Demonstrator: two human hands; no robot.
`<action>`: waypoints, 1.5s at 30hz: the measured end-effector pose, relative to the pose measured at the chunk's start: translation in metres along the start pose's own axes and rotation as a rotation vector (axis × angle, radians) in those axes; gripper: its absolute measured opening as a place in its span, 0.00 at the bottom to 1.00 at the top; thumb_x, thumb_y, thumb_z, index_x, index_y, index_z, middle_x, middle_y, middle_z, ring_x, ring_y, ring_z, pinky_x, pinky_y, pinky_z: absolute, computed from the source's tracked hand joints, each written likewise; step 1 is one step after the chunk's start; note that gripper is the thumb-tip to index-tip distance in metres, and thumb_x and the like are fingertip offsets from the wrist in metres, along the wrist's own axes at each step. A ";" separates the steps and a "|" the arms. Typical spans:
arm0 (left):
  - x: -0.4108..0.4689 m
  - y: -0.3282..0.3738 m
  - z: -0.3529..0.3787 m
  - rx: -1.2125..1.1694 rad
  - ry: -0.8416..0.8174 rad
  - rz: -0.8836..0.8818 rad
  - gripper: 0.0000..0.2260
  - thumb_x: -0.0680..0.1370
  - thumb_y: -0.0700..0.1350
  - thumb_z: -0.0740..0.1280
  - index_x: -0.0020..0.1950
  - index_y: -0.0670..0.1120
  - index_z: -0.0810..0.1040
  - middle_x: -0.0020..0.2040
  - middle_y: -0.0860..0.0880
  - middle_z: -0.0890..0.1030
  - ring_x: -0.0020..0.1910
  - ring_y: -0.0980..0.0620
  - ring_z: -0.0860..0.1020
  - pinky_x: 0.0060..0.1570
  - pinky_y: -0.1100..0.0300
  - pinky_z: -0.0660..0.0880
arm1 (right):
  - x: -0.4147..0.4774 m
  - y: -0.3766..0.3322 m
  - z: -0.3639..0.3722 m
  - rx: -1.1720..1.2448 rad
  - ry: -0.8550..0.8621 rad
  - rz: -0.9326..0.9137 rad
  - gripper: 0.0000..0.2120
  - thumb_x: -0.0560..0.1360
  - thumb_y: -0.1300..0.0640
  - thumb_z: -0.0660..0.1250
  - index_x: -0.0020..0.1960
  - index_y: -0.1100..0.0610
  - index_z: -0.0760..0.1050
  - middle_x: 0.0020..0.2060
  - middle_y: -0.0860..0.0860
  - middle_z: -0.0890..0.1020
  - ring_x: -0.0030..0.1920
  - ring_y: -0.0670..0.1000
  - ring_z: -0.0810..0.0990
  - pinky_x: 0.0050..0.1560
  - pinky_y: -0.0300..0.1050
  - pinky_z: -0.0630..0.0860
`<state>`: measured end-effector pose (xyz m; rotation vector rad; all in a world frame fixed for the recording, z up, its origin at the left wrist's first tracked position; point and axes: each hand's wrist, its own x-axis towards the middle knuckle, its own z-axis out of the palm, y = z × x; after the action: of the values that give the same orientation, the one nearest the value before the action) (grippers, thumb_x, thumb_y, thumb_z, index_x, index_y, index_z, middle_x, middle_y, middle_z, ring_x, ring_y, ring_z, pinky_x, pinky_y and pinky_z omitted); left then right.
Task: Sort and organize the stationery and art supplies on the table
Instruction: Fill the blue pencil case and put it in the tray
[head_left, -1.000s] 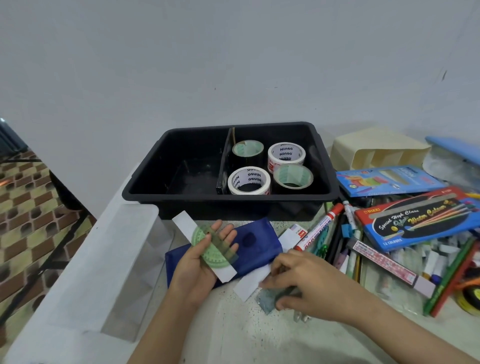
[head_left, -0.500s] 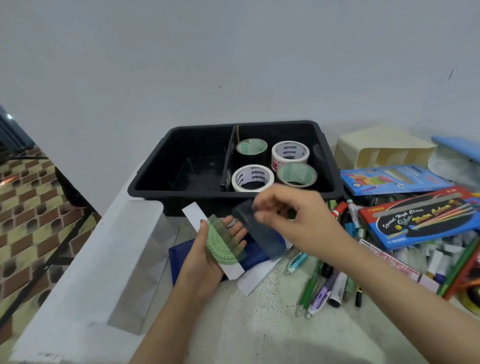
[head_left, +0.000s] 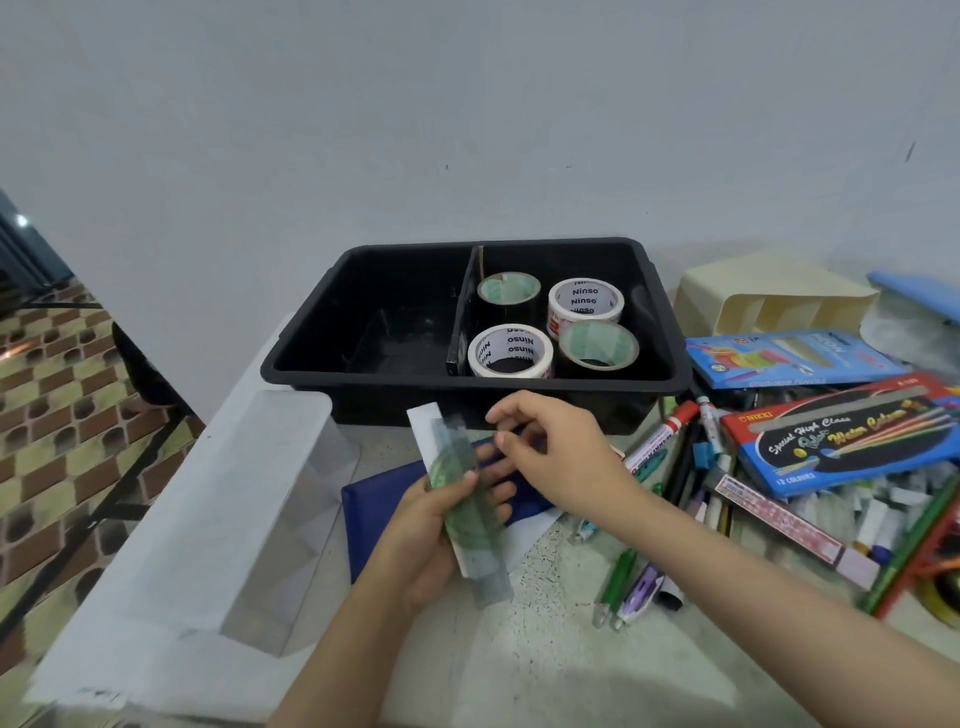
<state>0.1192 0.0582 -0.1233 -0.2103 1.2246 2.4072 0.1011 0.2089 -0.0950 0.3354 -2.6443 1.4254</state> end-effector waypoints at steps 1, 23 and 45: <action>0.001 0.002 -0.003 -0.027 0.018 0.011 0.13 0.72 0.37 0.62 0.55 0.39 0.78 0.49 0.41 0.84 0.40 0.49 0.83 0.39 0.56 0.81 | -0.004 0.002 -0.002 -0.050 -0.007 -0.058 0.08 0.73 0.62 0.67 0.48 0.51 0.78 0.41 0.46 0.79 0.38 0.44 0.75 0.42 0.30 0.71; 0.001 0.014 -0.029 -0.203 0.178 0.049 0.15 0.80 0.46 0.57 0.59 0.40 0.76 0.51 0.43 0.84 0.45 0.49 0.84 0.40 0.56 0.81 | -0.035 0.020 -0.001 -0.536 -0.111 -0.722 0.07 0.78 0.55 0.64 0.45 0.54 0.80 0.39 0.48 0.77 0.38 0.49 0.73 0.38 0.43 0.73; -0.010 0.005 0.000 0.113 0.043 -0.087 0.18 0.71 0.42 0.66 0.61 0.42 0.75 0.49 0.41 0.84 0.46 0.43 0.83 0.47 0.50 0.80 | -0.005 -0.019 0.009 -0.015 -0.036 0.114 0.24 0.74 0.59 0.69 0.68 0.50 0.68 0.40 0.43 0.79 0.39 0.41 0.78 0.42 0.35 0.76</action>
<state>0.1265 0.0525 -0.1167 -0.2764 1.3382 2.2623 0.1108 0.1916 -0.0855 0.2137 -2.7424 1.4443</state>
